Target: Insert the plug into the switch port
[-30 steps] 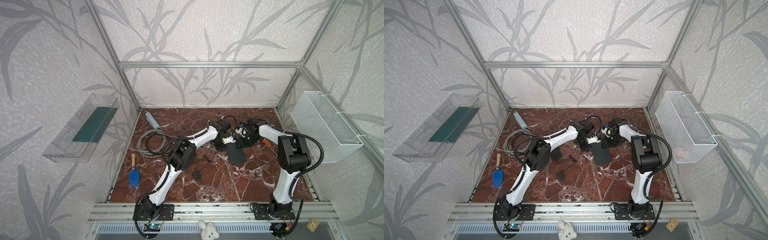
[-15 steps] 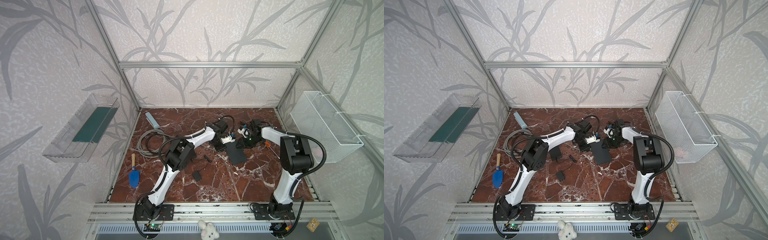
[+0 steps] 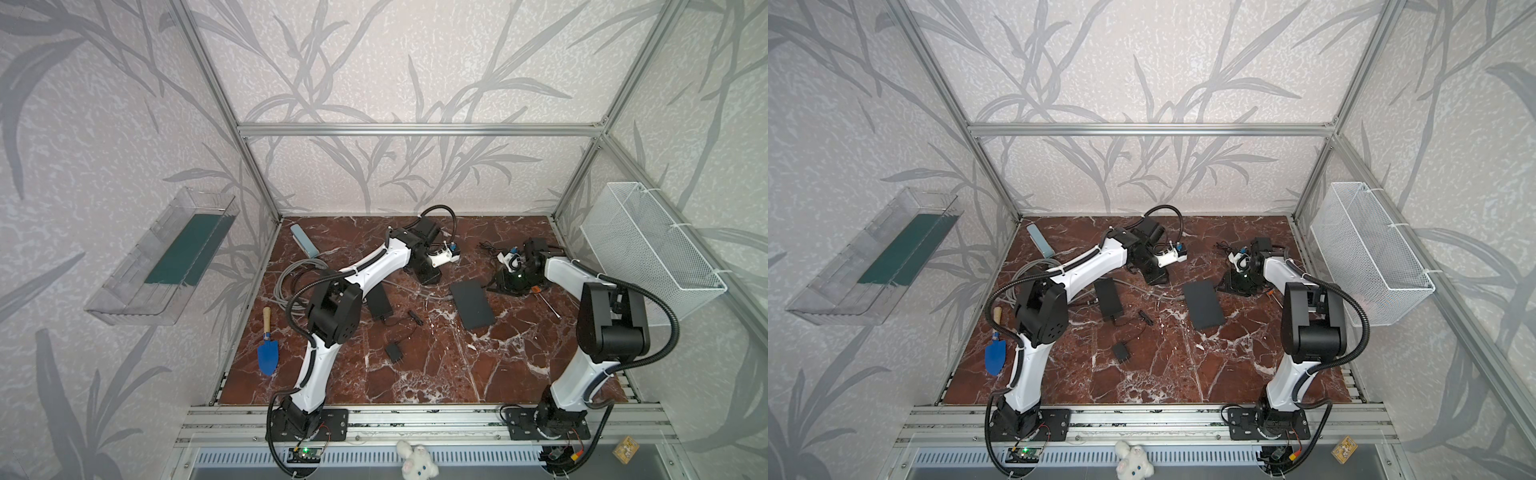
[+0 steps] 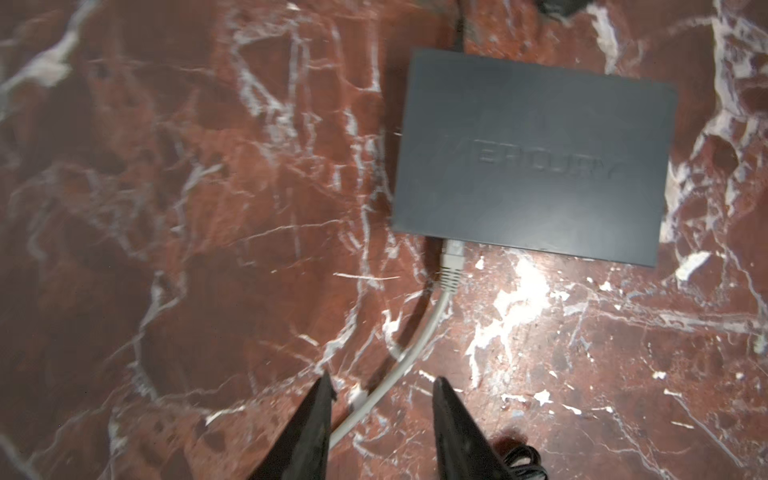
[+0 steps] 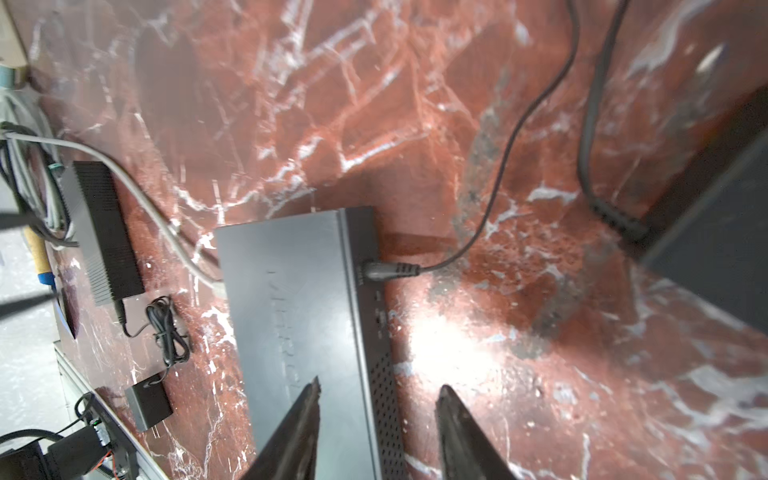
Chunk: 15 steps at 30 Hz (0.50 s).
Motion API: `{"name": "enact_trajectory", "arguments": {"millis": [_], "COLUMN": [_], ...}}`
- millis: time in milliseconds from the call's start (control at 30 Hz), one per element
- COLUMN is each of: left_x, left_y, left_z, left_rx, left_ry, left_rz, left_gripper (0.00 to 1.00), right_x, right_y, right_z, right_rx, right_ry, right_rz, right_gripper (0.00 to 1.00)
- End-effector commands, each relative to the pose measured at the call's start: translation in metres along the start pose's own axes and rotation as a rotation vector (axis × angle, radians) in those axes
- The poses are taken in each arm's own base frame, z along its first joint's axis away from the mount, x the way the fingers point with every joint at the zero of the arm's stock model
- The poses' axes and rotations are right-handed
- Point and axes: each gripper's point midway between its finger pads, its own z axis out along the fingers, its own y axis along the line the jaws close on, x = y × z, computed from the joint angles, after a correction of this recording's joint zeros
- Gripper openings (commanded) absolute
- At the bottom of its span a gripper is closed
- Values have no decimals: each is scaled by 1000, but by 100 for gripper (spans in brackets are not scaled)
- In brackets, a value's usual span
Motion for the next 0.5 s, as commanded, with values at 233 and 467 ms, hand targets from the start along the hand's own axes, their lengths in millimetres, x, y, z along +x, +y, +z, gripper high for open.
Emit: {"name": "enact_trajectory", "arguments": {"millis": [233, 467], "left_x": [47, 202], "left_y": [88, 74], "left_z": [-152, -179], "left_rx": [-578, -790], "left_ry": [-532, -432], "left_rz": [-595, -628], "left_gripper": [99, 99], "right_x": [-10, 0], "right_y": [-2, -32], "right_z": [-83, -105], "right_rx": [253, 426], "right_ry": [-468, -832], "right_rz": [-165, -221], "right_gripper": [99, 99]}}
